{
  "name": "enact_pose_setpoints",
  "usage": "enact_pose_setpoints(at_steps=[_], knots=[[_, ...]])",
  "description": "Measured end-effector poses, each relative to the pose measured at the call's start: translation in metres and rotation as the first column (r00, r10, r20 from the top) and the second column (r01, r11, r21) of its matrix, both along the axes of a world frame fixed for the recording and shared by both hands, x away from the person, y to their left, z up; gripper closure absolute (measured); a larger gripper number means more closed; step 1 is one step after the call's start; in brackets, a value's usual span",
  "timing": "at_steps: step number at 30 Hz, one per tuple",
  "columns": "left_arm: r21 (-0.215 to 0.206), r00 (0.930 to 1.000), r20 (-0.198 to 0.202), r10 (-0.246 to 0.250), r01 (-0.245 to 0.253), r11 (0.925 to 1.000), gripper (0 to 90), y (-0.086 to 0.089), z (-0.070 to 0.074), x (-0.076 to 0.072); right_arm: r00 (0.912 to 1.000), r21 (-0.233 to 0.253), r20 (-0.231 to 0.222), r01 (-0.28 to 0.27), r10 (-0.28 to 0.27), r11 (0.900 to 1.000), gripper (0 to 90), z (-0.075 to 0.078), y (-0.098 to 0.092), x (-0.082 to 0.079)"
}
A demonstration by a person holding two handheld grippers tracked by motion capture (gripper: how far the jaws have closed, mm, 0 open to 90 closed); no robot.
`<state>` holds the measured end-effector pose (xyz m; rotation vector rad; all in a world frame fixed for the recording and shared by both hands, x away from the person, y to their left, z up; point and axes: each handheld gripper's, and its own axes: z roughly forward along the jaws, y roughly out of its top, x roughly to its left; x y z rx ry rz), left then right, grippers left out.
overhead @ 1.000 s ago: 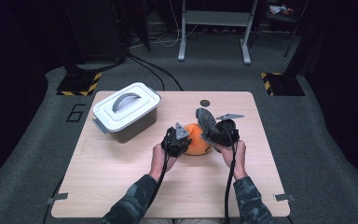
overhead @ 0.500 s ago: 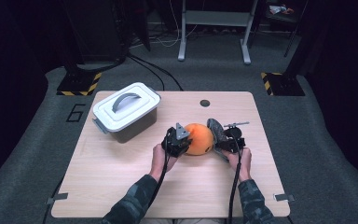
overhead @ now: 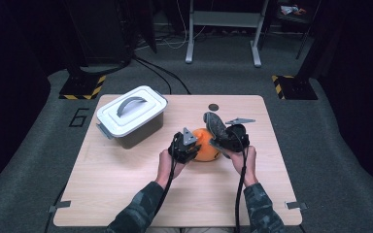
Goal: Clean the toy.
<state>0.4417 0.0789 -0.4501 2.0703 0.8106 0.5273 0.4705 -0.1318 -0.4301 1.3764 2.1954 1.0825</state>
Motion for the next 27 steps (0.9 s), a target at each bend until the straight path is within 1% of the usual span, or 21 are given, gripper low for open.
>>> enact_pose_setpoints(at_steps=[1, 2, 3, 4, 5, 6, 8, 11, 14, 15, 17, 18, 20, 21, 22, 24, 25, 26, 27], knots=[[-0.002, 1.0000, 0.000, -0.002, 0.002, 1.0000, 72.9, 0.000, 0.000, 0.000, 1.0000, 0.007, -0.001, 0.005, -0.005, 1.000, 70.2, -0.002, -0.001, 0.000], [-0.005, 1.0000, -0.002, -0.010, 0.010, 0.9999, 72.0, -0.001, 0.000, 0.000, 1.0000, -0.001, -0.006, 0.004, -0.004, 1.000, 70.4, -0.004, -0.001, 0.001], [0.003, 0.9999, -0.001, -0.016, 0.016, 0.9999, 71.1, -0.001, 0.000, 0.000, 0.9999, -0.006, -0.010, 0.002, -0.003, 1.000, 70.6, -0.006, -0.002, 0.001], [-0.002, 0.9999, 0.004, -0.016, 0.016, 0.9999, 69.9, -0.002, 0.000, 0.000, 0.9999, -0.005, -0.013, 0.008, -0.008, 1.000, 70.8, -0.008, -0.002, 0.001], [-0.011, 0.9998, 0.001, -0.018, 0.018, 0.9998, 68.9, -0.003, -0.001, 0.000, 1.0000, -0.013, -0.009, 0.002, -0.002, 1.000, 70.9, -0.010, -0.003, 0.002], [-0.010, 0.9998, -0.001, -0.020, 0.020, 0.9998, 67.8, -0.003, 0.000, 0.000, 0.9999, -0.013, -0.014, 0.001, -0.001, 1.000, 70.9, -0.011, -0.004, 0.002], [-0.005, 0.9997, 0.002, -0.023, 0.023, 0.9997, 65.4, -0.003, 0.000, 0.000, 0.9996, 0.008, -0.027, 0.012, -0.012, 1.000, 70.9, -0.013, -0.005, 0.003], [-0.014, 0.9995, 0.005, -0.030, 0.030, 0.9995, 60.3, 0.000, 0.001, 0.000, 0.9996, 0.006, -0.026, 0.008, -0.008, 1.000, 71.0, -0.013, -0.006, 0.004], [-0.027, 0.9998, -0.004, -0.019, 0.019, 0.9995, 53.6, 0.007, 0.003, -0.001, 0.9996, 0.002, -0.025, 0.011, -0.011, 1.000, 70.9, -0.013, -0.006, 0.004], [-0.025, 1.0000, -0.003, -0.006, 0.006, 0.9997, 52.7, 0.010, 0.002, -0.001, 0.9998, 0.002, -0.018, 0.010, -0.010, 1.000, 71.0, -0.014, -0.006, 0.005], [-0.032, 0.9999, -0.012, 0.009, -0.010, 0.9994, 49.3, 0.016, -0.001, 0.000, 0.9996, 0.001, -0.024, 0.016, -0.016, 1.000, 70.9, -0.014, -0.007, 0.005], [-0.022, 0.9997, -0.023, 0.011, -0.012, 0.9997, 48.4, 0.020, -0.002, 0.000, 0.9995, 0.001, -0.023, 0.019, -0.019, 1.000, 70.9, -0.014, -0.007, 0.005], [-0.018, 0.9987, -0.044, 0.025, -0.026, 0.9995, 47.0, 0.025, -0.008, 0.000, 0.9997, 0.002, -0.018, 0.014, -0.014, 1.000, 70.9, -0.014, -0.008, 0.005], [-0.019, 0.9983, -0.053, 0.027, -0.028, 0.9994, 46.8, 0.027, -0.011, 0.001, 0.9997, 0.002, -0.018, 0.015, -0.015, 1.000, 70.9, -0.014, -0.008, 0.005], [-0.006, 0.9971, -0.072, 0.025, -0.026, 0.9996, 46.8, 0.028, -0.014, 0.001, 0.9997, 0.004, -0.018, 0.017, -0.016, 1.000, 70.9, -0.014, -0.008, 0.005], [0.011, 0.9961, -0.085, 0.022, -0.021, 0.9997, 48.1, 0.029, -0.020, 0.001, 0.9997, -0.005, -0.017, 0.017, -0.018, 1.000, 70.9, -0.014, -0.008, 0.005], [0.004, 0.9945, -0.104, 0.015, -0.014, 0.9999, 50.4, 0.028, -0.022, 0.001, 0.9995, -0.003, -0.021, 0.023, -0.023, 1.000, 70.9, -0.014, -0.008, 0.005], [0.003, 0.9943, -0.106, 0.012, -0.012, 0.9999, 54.2, 0.028, -0.024, 0.002, 0.9993, 0.000, -0.025, 0.029, -0.029, 1.000, 70.9, -0.014, -0.009, 0.005], [0.001, 0.9938, -0.111, 0.004, -0.004, 1.0000, 60.2, 0.027, -0.026, 0.002, 0.9993, 0.004, -0.021, 0.030, -0.030, 1.000, 70.9, -0.014, -0.009, 0.005]])
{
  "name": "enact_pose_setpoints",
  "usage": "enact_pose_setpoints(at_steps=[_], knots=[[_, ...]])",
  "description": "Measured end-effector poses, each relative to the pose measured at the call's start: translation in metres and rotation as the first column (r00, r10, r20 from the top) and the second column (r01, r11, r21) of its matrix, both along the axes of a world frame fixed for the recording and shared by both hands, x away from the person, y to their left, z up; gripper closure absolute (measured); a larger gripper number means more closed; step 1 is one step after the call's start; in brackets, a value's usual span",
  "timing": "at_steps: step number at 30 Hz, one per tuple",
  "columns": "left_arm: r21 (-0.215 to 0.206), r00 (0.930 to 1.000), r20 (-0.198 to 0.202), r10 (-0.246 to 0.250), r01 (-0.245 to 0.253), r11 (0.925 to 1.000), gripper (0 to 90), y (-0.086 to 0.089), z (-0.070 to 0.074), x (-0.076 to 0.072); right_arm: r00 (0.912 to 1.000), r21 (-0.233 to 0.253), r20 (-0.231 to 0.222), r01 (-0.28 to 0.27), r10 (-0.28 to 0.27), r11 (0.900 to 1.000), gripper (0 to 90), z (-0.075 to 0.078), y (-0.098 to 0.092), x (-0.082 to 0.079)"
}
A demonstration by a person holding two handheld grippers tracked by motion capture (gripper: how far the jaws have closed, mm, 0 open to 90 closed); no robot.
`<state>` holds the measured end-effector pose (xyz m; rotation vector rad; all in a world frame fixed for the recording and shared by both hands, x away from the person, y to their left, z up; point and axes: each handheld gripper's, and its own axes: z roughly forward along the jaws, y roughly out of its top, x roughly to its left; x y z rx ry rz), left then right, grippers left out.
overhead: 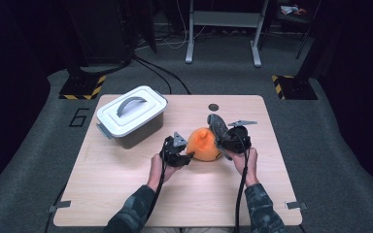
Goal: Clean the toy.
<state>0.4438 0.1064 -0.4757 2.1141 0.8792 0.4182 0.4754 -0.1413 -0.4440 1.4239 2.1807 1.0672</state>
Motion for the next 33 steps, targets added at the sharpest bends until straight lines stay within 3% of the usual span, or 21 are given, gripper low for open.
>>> enact_pose_setpoints(at_steps=[3, 8, 15, 20, 26, 33], knots=[[-0.012, 0.9999, 0.010, -0.003, 0.003, 0.9999, 75.4, -0.002, 0.000, 0.000, 0.9999, -0.001, -0.009, 0.010, -0.010, 1.000, 70.8, 0.000, -0.002, -0.001], [-0.010, 0.9994, 0.035, 0.004, -0.003, 0.9999, 81.6, -0.005, 0.004, 0.000, 0.9998, 0.015, -0.002, 0.021, -0.021, 1.000, 70.9, 0.001, -0.006, -0.001], [-0.008, 0.9951, 0.099, 0.002, -0.001, 1.0000, 83.5, -0.010, 0.016, -0.002, 0.9983, 0.029, 0.017, 0.055, -0.055, 0.998, 71.0, 0.007, -0.014, -0.006], [-0.009, 0.9933, 0.115, -0.015, 0.016, 0.9998, 83.7, -0.013, 0.027, -0.002, 0.9976, 0.057, 0.025, 0.063, -0.064, 0.996, 71.0, 0.015, -0.017, -0.008], [-0.010, 0.9892, 0.146, -0.017, 0.018, 0.9998, 83.8, -0.018, 0.037, -0.002, 0.9970, 0.066, 0.062, 0.043, -0.047, 0.997, 71.0, 0.029, -0.012, -0.013], [-0.016, 0.9889, 0.145, -0.030, 0.032, 0.9993, 83.8, -0.024, 0.041, -0.002, 0.9941, 0.088, 0.109, -0.011, 0.001, 0.996, 71.0, 0.052, 0.002, -0.022]])
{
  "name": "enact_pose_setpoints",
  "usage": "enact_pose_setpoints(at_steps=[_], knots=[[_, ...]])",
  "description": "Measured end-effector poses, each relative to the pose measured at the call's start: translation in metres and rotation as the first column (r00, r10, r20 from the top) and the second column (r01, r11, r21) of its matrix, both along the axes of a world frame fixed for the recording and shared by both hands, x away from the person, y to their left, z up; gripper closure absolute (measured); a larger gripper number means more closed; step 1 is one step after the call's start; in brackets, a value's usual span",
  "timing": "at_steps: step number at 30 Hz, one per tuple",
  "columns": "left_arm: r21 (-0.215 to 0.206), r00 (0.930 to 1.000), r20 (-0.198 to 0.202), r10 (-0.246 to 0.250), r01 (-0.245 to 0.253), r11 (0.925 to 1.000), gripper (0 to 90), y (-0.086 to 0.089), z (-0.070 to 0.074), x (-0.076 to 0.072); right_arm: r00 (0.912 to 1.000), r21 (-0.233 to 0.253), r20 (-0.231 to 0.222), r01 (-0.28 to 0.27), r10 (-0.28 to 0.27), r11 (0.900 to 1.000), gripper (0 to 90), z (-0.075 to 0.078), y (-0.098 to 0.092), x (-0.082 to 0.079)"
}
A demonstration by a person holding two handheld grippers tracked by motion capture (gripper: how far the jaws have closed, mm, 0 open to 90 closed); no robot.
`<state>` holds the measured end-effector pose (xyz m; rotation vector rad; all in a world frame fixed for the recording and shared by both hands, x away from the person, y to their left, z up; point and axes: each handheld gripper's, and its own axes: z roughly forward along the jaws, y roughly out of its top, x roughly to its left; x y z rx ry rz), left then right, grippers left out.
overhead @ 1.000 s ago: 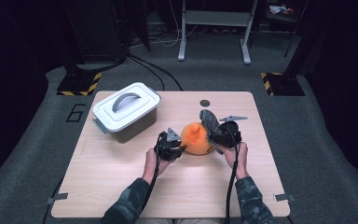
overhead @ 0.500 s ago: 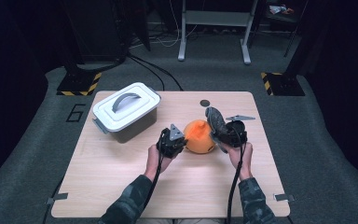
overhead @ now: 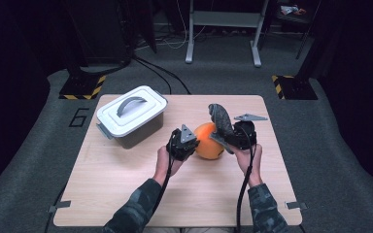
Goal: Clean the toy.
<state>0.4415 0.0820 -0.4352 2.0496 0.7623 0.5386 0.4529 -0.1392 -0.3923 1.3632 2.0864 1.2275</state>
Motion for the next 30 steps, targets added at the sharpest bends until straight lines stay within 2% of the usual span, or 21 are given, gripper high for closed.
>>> enact_pose_setpoints(at_steps=[3, 5, 8, 11, 13, 15, 16, 20, 22, 23, 29, 30], knots=[[0.003, 0.9999, 0.012, -0.009, 0.009, 1.0000, 83.7, -0.003, 0.001, 0.000, 0.9994, 0.009, 0.016, -0.031, 0.031, 0.999, 71.0, 0.007, 0.010, -0.002], [-0.001, 0.9999, 0.010, -0.013, 0.013, 0.9999, 83.7, -0.005, 0.001, 0.000, 0.9982, 0.030, 0.007, -0.059, 0.059, 0.998, 70.9, 0.007, 0.017, -0.001], [0.007, 0.9997, 0.017, -0.015, 0.015, 0.9999, 83.7, -0.006, 0.001, -0.001, 0.9968, 0.001, -0.011, -0.080, 0.080, 0.997, 71.0, 0.001, 0.027, 0.003], [0.005, 0.9999, 0.007, -0.013, 0.013, 0.9999, 83.7, -0.006, 0.001, 0.000, 0.9972, -0.020, -0.020, -0.072, 0.072, 0.997, 71.5, -0.004, 0.030, 0.007], [0.004, 0.9999, 0.007, -0.009, 0.009, 0.9999, 83.8, -0.005, 0.000, 0.000, 0.9984, -0.060, -0.014, -0.055, 0.054, 0.997, 71.9, -0.007, 0.030, 0.008], [0.010, 0.9999, 0.008, -0.009, 0.009, 0.9999, 83.8, -0.005, 0.000, 0.000, 0.9990, -0.065, -0.023, -0.040, 0.039, 0.997, 72.3, -0.010, 0.028, 0.009], [0.008, 1.0000, 0.006, -0.007, 0.007, 0.9999, 83.8, -0.004, -0.001, 0.000, 0.9993, -0.092, -0.010, -0.036, 0.035, 0.995, 72.4, -0.011, 0.026, 0.010], [0.005, 1.0000, -0.001, -0.005, 0.005, 1.0000, 83.8, -0.002, -0.002, 0.001, 0.9998, -0.117, -0.015, 0.012, -0.013, 0.993, 72.9, -0.018, 0.019, 0.013], [-0.001, 1.0000, 0.001, -0.007, 0.007, 1.0000, 83.8, -0.002, -0.002, 0.000, 0.9995, -0.115, -0.020, 0.023, -0.025, 0.993, 72.9, -0.021, 0.015, 0.015], [0.003, 1.0000, 0.002, -0.009, 0.009, 1.0000, 83.7, -0.002, -0.002, 0.000, 0.9986, -0.130, -0.016, 0.049, -0.051, 0.990, 73.0, -0.023, 0.013, 0.015], [-0.005, 0.9999, 0.009, -0.009, 0.009, 0.9999, 83.7, -0.005, -0.002, -0.001, 0.9959, -0.151, -0.025, 0.082, -0.087, 0.985, 72.9, -0.026, 0.004, 0.016], [0.002, 0.9999, 0.009, -0.010, 0.010, 0.9999, 83.7, -0.005, -0.002, -0.001, 0.9957, -0.137, -0.021, 0.087, -0.091, 0.987, 72.9, -0.024, 0.004, 0.014]])
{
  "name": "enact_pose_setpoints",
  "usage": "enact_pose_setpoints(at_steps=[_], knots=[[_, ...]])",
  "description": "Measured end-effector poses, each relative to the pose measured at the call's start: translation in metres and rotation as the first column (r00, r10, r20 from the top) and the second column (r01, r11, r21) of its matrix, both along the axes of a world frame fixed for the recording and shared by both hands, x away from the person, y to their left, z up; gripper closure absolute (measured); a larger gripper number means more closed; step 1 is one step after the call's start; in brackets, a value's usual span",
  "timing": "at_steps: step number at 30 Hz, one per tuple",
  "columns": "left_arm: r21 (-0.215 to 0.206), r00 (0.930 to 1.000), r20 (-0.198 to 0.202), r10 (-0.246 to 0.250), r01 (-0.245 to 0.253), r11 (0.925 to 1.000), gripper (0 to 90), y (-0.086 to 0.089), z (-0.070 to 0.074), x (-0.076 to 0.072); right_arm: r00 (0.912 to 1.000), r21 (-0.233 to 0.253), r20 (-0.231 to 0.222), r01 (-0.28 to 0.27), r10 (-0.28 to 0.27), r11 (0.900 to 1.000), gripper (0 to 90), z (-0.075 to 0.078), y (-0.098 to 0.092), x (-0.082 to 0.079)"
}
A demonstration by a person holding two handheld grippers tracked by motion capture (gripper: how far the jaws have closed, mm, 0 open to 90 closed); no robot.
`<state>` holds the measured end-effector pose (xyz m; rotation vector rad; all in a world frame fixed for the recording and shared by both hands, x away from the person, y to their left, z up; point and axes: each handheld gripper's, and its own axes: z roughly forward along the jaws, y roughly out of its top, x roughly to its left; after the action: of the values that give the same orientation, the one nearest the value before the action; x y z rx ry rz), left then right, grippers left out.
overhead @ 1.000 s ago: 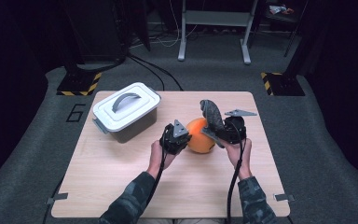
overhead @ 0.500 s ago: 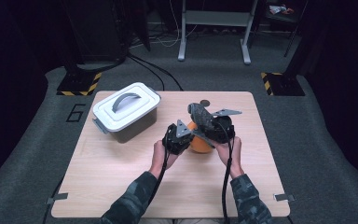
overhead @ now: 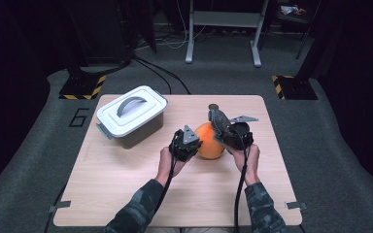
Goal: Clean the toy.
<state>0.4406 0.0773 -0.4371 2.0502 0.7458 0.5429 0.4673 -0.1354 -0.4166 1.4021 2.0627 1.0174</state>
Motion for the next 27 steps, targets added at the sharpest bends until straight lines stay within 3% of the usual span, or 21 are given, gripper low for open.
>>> enact_pose_setpoints(at_steps=[5, 10, 17, 21, 22, 27], knots=[[-0.003, 1.0000, -0.004, 0.000, 0.000, 1.0000, 83.7, 0.000, 0.000, 0.000, 0.9982, 0.060, 0.031, -0.053, 0.051, 0.997, 72.8, 0.015, 0.000, -0.010], [0.005, 1.0000, -0.002, -0.002, 0.002, 1.0000, 83.6, 0.000, 0.000, 0.000, 0.9942, 0.067, 0.038, -0.103, 0.101, 0.992, 72.7, 0.024, 0.013, -0.014], [0.006, 1.0000, -0.005, -0.008, 0.009, 0.9999, 83.7, -0.002, 0.000, 0.000, 0.9883, 0.047, 0.013, -0.152, 0.152, 0.987, 72.7, 0.017, 0.030, -0.011], [0.004, 0.9999, -0.006, -0.012, 0.012, 0.9999, 83.7, -0.002, 0.000, 0.000, 0.9914, 0.018, 0.007, -0.131, 0.131, 0.991, 73.0, 0.015, 0.030, -0.009], [0.006, 0.9999, -0.009, -0.015, 0.015, 0.9999, 83.7, -0.002, 0.000, 0.000, 0.9913, -0.008, 0.012, -0.131, 0.131, 0.991, 73.1, 0.013, 0.029, -0.007], [0.006, 0.9998, -0.008, -0.017, 0.017, 0.9998, 83.7, -0.003, -0.001, 0.000, 0.9958, -0.018, 0.007, -0.091, 0.091, 0.996, 73.4, 0.009, 0.022, -0.003]])
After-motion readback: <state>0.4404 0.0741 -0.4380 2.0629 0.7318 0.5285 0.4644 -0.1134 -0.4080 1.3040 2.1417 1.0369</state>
